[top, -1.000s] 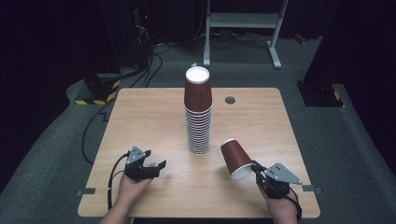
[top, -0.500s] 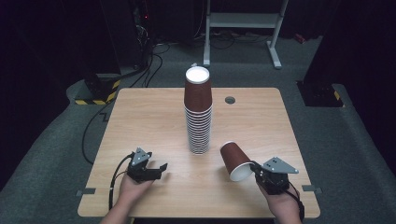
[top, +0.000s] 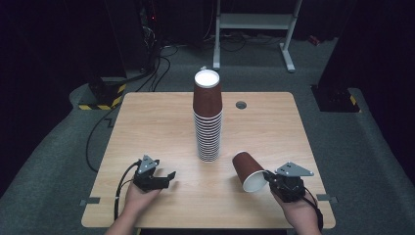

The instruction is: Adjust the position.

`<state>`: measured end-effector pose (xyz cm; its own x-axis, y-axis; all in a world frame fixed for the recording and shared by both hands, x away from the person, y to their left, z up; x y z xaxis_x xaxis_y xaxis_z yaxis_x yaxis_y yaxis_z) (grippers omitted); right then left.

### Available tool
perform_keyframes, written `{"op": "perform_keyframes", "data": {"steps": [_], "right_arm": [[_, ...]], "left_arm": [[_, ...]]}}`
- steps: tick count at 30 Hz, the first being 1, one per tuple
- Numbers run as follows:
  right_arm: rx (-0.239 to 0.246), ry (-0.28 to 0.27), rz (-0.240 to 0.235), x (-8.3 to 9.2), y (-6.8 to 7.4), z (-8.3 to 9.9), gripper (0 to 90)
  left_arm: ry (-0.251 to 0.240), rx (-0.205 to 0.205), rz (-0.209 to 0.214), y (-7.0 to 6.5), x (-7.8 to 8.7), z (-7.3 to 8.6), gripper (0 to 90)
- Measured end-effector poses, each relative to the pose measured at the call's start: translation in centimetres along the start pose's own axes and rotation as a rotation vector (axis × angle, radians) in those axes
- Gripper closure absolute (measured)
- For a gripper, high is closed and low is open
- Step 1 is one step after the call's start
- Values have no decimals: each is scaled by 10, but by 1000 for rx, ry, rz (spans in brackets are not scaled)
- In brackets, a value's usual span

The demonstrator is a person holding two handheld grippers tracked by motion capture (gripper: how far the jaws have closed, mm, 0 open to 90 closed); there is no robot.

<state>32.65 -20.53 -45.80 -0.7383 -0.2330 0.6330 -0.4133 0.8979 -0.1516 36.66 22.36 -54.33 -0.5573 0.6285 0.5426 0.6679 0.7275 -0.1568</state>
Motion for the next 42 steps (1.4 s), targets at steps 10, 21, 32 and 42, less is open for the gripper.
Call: {"op": "perform_keyframes", "data": {"steps": [10,21,32,42], "right_arm": [[21,115,-28,5,-11,-12,860],[60,245,-61,2,-20,-24,861],[71,385,-80,4,-28,-28,860],[90,453,-74,6,-35,-30,859]], "left_arm": [[0,-4,-1,0,0,0,153],[1,0,0,0,0,0,153],[-1,-5,-1,0,0,0,153],[-1,-1,0,0,0,0,153]]}}
Point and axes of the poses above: each handheld gripper's, and its own axes: x roughly backward along the jaws, z roughly out of its underside, y roughly to its left, the point moved 2 cm from there along -x, roughly forward along the jaws, and after that the axes turned 11 degrees about z, right-handed, at the moved point
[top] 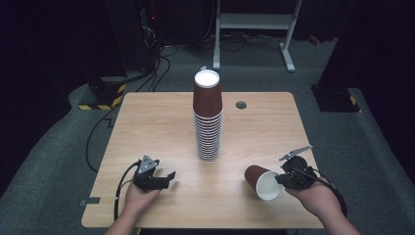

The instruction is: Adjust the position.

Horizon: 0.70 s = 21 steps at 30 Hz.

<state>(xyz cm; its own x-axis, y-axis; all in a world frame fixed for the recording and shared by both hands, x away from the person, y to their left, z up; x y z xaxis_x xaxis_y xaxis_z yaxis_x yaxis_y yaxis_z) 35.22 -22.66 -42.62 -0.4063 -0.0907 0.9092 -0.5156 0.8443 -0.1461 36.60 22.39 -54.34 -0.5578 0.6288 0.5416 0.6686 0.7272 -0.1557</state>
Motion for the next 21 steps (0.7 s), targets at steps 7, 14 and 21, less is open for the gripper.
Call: {"op": "perform_keyframes", "data": {"steps": [7,14,21], "right_arm": [[8,32,12,5,-1,-4,858],[4,57,-6,4,0,-3,857],[11,70,-6,0,2,-3,854]], "left_arm": [[0,2,1,0,0,0,152],[0,-1,1,0,0,0,153],[1,1,0,0,0,0,153]]}}
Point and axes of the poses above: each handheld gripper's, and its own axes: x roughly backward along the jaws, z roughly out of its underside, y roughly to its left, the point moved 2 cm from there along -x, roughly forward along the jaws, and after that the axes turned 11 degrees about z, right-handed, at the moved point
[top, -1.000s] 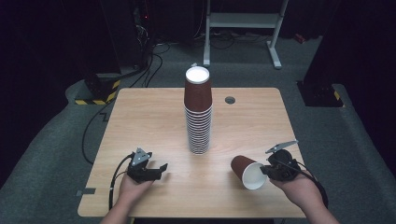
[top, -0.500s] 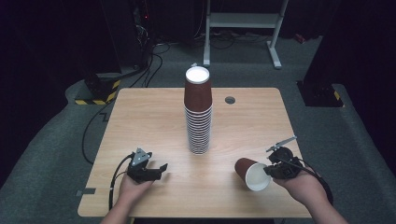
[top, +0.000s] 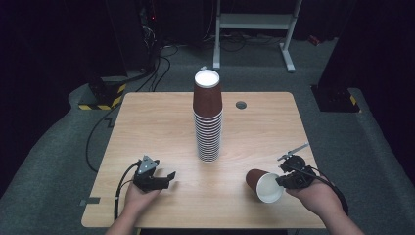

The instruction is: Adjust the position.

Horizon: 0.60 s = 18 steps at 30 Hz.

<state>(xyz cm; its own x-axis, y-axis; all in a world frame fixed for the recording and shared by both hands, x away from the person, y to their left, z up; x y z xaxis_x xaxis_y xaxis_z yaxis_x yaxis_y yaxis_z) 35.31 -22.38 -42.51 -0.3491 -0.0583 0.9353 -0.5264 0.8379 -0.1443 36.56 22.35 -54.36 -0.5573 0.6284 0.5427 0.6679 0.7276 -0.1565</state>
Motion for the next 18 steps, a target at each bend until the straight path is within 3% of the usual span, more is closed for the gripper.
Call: {"op": "perform_keyframes", "data": {"steps": [18], "right_arm": [[5,-28,8,3,2,-14,845]], "left_arm": [[1,0,5,0,0,0,153]]}}
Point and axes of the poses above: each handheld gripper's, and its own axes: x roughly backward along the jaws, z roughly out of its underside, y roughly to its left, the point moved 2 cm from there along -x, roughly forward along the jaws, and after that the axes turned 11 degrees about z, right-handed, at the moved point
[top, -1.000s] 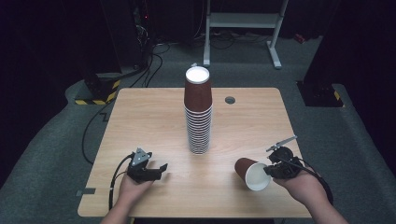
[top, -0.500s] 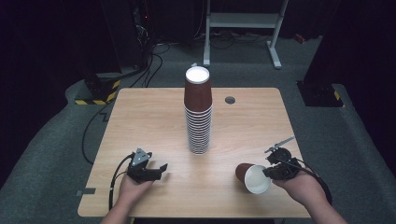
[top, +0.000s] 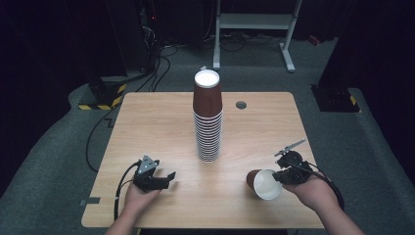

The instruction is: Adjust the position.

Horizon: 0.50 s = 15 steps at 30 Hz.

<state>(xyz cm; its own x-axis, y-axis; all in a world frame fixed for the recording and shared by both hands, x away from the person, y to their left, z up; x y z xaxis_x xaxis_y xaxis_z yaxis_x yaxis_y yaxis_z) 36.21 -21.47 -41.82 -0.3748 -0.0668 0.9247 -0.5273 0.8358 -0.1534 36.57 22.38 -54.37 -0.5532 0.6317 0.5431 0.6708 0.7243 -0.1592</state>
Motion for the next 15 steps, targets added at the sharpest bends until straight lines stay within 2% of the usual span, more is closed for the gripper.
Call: {"op": "perform_keyframes", "data": {"steps": [15], "right_arm": [[-7,-33,13,-1,-1,-16,805]], "left_arm": [[3,-3,3,0,0,0,153]]}}
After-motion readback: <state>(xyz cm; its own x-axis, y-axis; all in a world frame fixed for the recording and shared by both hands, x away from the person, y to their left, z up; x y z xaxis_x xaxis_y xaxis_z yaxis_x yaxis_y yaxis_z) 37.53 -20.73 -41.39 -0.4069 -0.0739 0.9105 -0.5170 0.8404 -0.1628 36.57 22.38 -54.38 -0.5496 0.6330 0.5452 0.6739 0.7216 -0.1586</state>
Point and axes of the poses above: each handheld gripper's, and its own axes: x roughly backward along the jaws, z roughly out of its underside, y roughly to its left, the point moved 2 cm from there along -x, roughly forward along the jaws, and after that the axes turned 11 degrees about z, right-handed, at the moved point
